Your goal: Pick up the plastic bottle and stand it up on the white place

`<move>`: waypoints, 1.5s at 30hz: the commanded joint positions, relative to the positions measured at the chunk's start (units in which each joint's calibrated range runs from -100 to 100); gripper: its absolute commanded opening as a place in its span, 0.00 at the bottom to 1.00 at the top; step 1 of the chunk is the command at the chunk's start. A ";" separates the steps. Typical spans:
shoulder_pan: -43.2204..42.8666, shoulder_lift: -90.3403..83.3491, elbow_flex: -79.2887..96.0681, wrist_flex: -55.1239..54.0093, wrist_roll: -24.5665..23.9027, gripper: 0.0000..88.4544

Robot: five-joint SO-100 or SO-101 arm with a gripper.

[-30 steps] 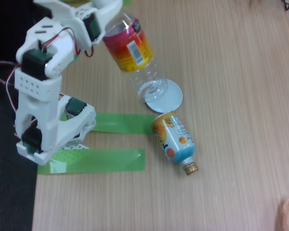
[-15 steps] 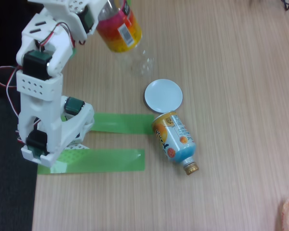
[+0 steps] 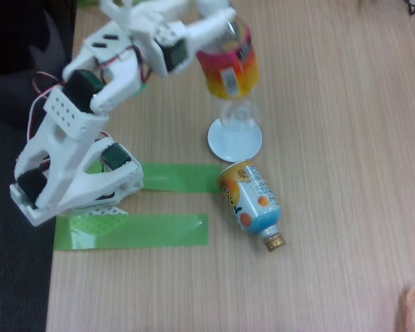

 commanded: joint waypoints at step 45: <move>-7.20 -9.48 16.72 -1.65 -0.20 0.12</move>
